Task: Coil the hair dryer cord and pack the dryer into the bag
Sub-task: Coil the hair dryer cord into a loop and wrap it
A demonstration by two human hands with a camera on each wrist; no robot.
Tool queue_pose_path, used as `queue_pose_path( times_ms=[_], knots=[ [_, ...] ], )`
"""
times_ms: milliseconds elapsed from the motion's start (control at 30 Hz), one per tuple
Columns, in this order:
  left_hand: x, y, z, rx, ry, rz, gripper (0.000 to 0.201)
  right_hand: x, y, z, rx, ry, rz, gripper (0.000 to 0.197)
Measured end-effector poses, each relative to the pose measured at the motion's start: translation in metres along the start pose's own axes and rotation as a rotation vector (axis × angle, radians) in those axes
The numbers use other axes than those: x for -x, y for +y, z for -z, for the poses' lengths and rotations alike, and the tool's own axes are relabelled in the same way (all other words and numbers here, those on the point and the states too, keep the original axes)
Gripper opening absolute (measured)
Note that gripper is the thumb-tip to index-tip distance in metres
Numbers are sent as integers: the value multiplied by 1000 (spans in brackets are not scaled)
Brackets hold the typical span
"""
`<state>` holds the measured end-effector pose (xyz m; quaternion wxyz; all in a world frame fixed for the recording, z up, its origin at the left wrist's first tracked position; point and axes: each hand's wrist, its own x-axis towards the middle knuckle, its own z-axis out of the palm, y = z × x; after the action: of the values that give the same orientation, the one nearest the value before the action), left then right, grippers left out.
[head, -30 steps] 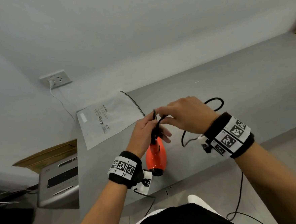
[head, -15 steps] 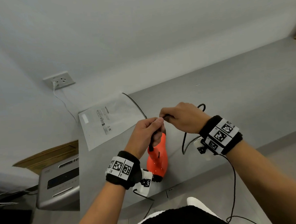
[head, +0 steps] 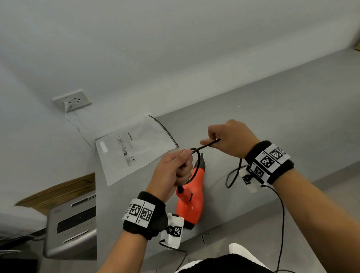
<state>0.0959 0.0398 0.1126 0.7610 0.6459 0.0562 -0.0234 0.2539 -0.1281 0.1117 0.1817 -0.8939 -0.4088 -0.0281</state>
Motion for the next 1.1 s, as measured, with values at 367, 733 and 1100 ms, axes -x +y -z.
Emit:
queue_pose_path(
  times_ms=[367,733,1100],
  knots=[
    [3,1,4,176,97,-45,36,10,32,-30,-164,-192,-143,18],
    [-2,3,-16,69,96,-150,43,42,-72,-47,99,-353,175,27],
    [-8,1,-7,-137,209,-123,45,44,-73,18,116,-243,392,21]
  ],
)
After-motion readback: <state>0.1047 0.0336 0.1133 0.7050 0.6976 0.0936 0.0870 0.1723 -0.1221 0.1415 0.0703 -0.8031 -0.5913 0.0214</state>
